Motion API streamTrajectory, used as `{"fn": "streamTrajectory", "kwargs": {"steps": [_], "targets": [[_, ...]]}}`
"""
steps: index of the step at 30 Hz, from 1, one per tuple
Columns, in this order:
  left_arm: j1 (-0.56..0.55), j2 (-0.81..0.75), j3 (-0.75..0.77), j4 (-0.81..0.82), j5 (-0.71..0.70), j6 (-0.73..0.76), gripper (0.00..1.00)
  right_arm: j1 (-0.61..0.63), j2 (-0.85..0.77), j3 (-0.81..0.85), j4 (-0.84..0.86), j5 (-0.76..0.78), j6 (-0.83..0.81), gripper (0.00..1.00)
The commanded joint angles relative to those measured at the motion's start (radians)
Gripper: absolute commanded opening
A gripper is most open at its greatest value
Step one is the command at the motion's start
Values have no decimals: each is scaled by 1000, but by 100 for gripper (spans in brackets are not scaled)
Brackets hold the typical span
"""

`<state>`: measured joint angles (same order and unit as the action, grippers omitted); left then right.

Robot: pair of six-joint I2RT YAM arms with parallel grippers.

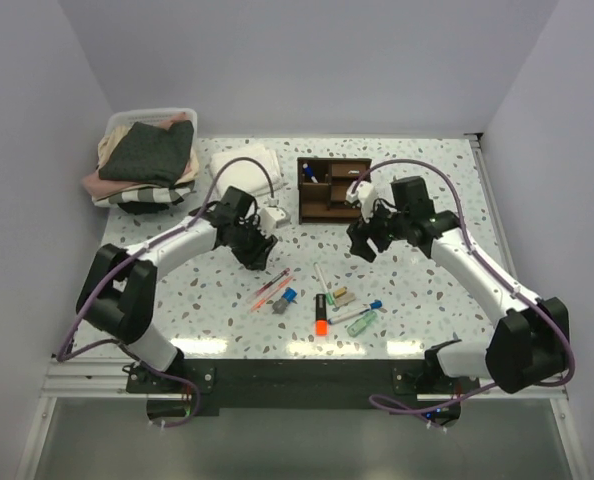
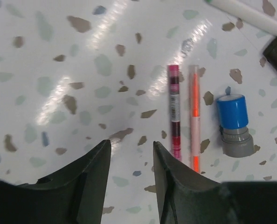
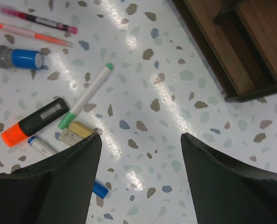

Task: Sort the stationery into containers
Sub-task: Pick up the pen from the center of the board.

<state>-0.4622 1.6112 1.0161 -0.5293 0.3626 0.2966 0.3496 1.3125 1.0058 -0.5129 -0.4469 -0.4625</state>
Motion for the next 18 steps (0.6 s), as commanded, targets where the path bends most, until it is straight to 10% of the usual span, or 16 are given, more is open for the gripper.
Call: {"fn": "streamTrajectory", "kwargs": {"steps": [1, 18], "targets": [[88, -193, 6, 133, -48, -91, 48, 121, 80, 140, -122, -134, -246, 73], [393, -465, 145, 312, -470, -505, 70, 561, 620, 545, -159, -85, -528, 61]]}}
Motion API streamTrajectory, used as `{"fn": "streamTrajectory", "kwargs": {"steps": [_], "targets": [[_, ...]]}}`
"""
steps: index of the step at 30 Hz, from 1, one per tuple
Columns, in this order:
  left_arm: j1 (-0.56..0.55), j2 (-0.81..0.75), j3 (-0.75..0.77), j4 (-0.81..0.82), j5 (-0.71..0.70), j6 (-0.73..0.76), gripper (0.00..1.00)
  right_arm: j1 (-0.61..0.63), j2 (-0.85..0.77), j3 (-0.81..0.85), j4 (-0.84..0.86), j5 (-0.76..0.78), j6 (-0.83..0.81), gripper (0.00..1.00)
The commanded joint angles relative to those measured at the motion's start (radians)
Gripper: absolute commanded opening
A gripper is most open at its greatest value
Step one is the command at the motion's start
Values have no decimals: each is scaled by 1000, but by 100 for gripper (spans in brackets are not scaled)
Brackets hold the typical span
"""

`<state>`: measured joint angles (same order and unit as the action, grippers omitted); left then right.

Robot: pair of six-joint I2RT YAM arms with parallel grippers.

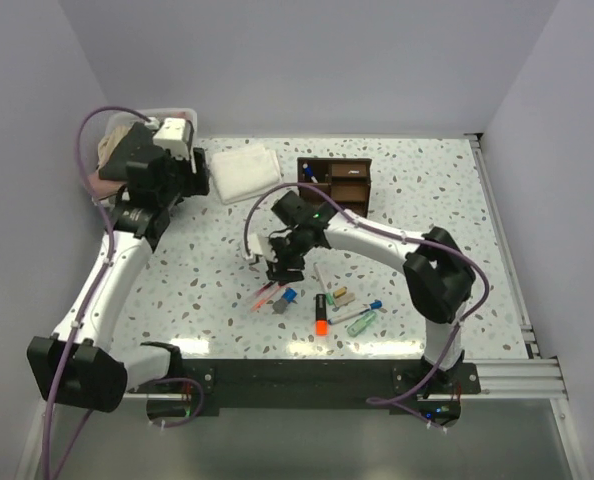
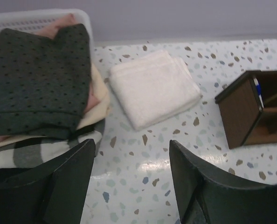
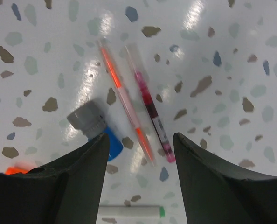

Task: Sort the stationery into containers
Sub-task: Pick up the pen from the center of the board.

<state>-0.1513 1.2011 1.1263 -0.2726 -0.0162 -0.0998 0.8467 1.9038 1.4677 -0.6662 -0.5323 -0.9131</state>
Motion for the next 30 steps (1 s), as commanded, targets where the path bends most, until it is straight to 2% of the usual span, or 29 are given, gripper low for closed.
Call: {"fn": "streamTrajectory", "kwargs": {"steps": [1, 4, 13, 22, 30], "targets": [[129, -60, 33, 49, -87, -119, 70, 74, 49, 85, 5, 3, -70, 60], [186, -89, 11, 38, -62, -124, 70, 92, 75, 92, 48, 5, -63, 56], [197, -144, -36, 36, -18, -98, 69, 121, 184, 175, 91, 23, -35, 46], [199, -166, -62, 69, -16, -97, 69, 146, 221, 183, 31, 38, -98, 45], [203, -173, -88, 88, 12, -115, 69, 158, 241, 140, 63, 86, -109, 43]]}}
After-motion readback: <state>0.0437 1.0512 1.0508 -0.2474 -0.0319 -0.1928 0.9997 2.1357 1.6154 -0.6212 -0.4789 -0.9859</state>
